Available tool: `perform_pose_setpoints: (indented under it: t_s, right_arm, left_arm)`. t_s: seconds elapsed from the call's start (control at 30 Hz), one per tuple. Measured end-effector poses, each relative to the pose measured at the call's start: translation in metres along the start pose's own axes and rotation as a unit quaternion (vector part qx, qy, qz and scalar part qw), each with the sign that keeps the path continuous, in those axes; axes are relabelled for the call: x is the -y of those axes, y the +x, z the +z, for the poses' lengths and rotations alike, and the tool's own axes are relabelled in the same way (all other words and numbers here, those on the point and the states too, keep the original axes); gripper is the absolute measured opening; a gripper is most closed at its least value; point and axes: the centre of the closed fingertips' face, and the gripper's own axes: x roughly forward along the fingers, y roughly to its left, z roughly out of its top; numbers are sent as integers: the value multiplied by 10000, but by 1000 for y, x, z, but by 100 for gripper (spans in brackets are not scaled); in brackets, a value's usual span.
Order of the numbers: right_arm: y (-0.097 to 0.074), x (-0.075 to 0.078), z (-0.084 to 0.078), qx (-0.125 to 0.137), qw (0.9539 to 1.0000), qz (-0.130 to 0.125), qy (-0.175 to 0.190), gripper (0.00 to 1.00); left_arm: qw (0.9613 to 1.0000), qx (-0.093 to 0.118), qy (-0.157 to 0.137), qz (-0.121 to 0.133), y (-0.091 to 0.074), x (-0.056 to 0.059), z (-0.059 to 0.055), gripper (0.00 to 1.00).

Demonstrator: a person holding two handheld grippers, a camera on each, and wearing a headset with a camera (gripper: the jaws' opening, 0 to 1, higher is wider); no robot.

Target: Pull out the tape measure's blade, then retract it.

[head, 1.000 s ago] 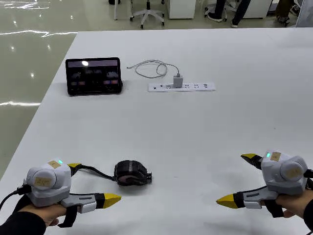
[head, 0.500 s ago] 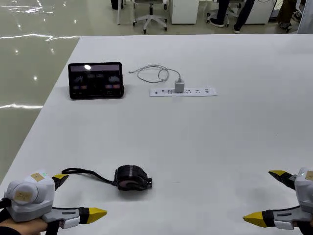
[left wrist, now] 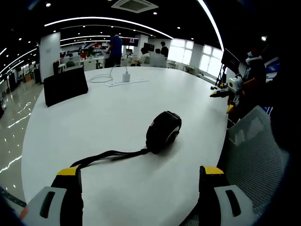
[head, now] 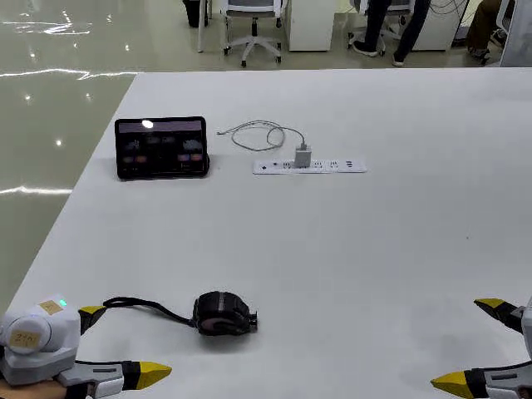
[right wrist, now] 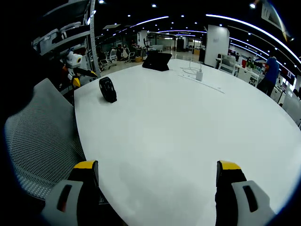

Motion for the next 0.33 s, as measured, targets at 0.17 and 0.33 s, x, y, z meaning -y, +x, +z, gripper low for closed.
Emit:
perform_pose_setpoints:
  t_s: [0.17,0.33]
  right_arm:
    - [-2,-4,0,-10,10000,5,-10,100]
    - [-5,-3,2,7,10000,-22,19,100]
  left_arm:
    - [10000,16,1,-51,0,3,2,100]
    - [10000,-30,29,-63,1,4,2,100]
